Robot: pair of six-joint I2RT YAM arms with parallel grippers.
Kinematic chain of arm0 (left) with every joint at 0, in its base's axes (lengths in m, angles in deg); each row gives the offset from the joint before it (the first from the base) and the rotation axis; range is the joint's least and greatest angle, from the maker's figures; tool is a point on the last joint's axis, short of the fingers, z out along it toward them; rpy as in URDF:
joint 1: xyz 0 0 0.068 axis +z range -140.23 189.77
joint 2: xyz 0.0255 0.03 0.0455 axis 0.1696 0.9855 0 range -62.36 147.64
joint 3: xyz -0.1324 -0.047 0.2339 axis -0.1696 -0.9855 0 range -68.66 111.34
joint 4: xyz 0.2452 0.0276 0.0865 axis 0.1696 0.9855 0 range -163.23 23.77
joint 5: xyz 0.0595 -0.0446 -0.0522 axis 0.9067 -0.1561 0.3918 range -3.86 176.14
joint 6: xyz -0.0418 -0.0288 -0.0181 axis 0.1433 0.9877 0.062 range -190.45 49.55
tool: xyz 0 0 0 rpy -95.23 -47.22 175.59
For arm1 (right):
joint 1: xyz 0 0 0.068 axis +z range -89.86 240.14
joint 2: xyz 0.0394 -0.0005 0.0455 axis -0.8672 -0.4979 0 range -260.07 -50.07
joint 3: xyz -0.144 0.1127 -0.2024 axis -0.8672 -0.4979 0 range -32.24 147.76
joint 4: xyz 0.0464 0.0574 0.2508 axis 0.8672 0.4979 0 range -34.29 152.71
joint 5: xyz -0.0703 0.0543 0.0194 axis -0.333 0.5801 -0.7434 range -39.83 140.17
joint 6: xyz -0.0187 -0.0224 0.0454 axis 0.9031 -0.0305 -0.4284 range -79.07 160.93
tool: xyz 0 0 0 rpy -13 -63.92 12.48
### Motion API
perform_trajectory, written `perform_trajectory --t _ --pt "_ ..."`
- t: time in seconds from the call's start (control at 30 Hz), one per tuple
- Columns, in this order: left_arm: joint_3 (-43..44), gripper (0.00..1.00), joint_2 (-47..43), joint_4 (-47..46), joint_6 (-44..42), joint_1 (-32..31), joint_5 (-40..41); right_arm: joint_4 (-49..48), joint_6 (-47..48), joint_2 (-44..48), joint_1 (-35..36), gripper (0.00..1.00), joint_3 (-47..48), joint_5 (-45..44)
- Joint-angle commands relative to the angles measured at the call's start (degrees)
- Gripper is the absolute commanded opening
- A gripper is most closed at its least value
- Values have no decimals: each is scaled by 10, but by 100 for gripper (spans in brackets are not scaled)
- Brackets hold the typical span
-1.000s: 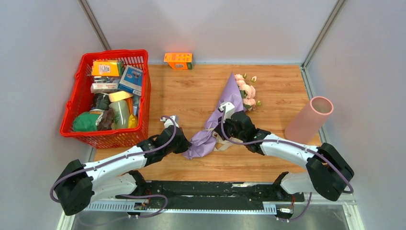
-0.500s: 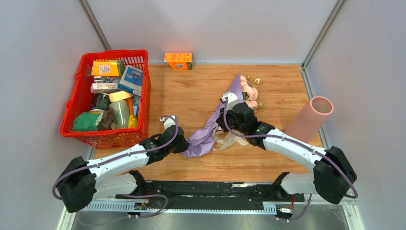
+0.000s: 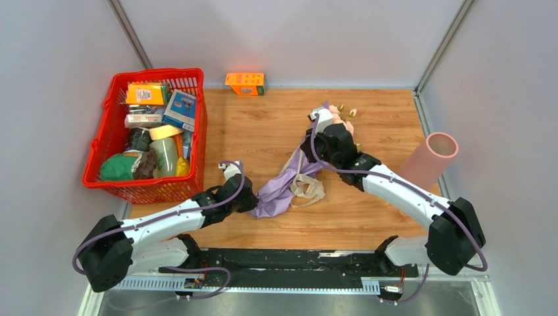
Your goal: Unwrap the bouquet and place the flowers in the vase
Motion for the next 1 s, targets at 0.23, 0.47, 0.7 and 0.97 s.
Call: perform_trajectory --t 0.23,0.47,0.7,0.97 --pt "-14 0 8 6 -15 -4 -11 -43 -16 6 -29 0 78 -57" --pt "-17 0 25 -19 -12 -12 -28 -43 -20 4 -35 0 143 -131" --pt "-16 0 46 -64 0 -30 -38 -15 13 -18 -46 0 311 -149" --pt "-9 0 73 -82 5 -41 -42 -19 41 -41 -46 0 430 -153"
